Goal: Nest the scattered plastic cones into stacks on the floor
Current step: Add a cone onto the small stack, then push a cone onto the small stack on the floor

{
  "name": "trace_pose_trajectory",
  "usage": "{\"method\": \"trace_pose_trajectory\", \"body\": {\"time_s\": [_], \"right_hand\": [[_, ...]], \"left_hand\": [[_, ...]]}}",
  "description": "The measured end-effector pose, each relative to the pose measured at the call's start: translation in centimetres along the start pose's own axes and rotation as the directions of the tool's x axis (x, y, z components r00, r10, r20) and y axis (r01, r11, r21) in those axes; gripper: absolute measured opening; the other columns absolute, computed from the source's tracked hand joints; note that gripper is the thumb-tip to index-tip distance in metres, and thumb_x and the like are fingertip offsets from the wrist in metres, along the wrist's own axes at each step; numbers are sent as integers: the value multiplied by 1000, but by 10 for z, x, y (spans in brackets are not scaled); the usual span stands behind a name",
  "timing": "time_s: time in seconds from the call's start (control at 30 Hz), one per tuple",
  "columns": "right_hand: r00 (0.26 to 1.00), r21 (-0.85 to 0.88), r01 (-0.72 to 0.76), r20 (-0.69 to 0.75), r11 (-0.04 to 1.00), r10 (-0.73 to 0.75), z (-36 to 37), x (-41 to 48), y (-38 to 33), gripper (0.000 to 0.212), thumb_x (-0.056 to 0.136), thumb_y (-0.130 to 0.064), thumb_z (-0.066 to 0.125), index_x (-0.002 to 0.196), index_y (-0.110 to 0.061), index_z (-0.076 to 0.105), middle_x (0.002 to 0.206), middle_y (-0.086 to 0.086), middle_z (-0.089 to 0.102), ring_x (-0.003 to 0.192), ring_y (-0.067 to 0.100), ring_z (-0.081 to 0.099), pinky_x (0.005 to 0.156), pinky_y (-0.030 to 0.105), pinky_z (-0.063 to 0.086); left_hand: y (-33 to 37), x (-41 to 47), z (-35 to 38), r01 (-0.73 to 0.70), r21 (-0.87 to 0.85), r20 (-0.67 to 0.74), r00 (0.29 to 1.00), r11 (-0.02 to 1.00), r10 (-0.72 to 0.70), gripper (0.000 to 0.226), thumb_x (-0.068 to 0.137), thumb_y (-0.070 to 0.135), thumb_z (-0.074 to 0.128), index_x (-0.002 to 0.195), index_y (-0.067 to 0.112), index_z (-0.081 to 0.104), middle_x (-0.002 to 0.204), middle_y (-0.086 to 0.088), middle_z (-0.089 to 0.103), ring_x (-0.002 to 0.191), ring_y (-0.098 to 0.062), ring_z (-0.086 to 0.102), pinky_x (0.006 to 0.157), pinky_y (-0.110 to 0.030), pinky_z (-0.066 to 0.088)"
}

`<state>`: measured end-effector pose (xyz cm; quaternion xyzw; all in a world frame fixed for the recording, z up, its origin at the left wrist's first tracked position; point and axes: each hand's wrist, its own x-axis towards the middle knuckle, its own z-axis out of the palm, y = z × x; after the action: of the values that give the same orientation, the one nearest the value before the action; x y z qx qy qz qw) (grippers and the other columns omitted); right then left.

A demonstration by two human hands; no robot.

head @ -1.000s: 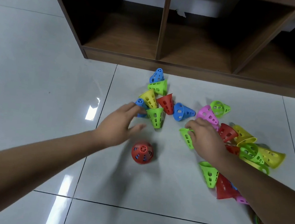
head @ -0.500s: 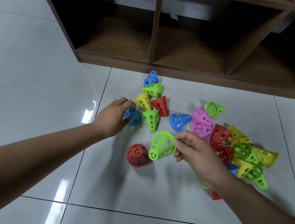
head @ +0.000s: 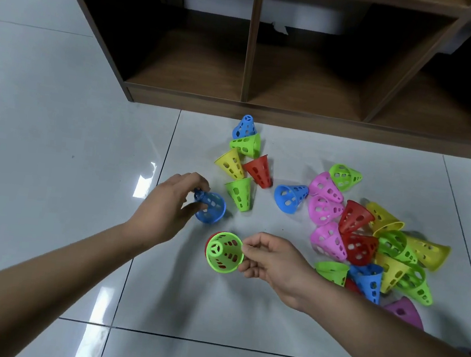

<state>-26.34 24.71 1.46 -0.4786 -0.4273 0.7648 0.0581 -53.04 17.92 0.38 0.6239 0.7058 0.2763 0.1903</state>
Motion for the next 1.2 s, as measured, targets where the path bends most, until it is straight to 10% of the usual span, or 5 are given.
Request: {"method": "trace_pose_trajectory", "body": {"time_s": [0.23,0.63,0.83,1.2], "right_hand": [[998,1,-20,-56,1000,20,-4,4,5,12,103,0,63,113,5,63,106,30,75,88,32,78,75,32,62],[962,-234,81,-237,969,-138,-43,-28,28,11,98,-2,70,101,-11,75,102,20,75,82,24,76,70,29,61],[778,-757,144,-311,637,-545,-92,-63,50,23,93,-8,74,104,-28,70,106,-19,65,96,3,65,76,9,48],[714,-951,-118,-282,287,-641,-128,-66,77,64,82,-16,80,140,-15,54,138,7,46,123,33,58,99,44,58]], "left_hand": [[48,-18,-56,-41,-95,-130,991,995,28,26,96,26,79,120,23,69,119,16,71,102,-13,67,83,-18,49],[55,-54,-17,-140,-66,138,979,988,148,29,99,30,75,125,35,64,122,25,63,109,-5,60,88,-24,51],[45,-55,12,-22,-143,227,972,989,55,39,98,34,77,131,39,59,128,27,62,116,-2,62,91,-29,59],[55,-51,49,68,-210,246,969,975,-15,42,101,45,69,141,44,56,132,24,66,111,-6,68,91,-33,61]]}}
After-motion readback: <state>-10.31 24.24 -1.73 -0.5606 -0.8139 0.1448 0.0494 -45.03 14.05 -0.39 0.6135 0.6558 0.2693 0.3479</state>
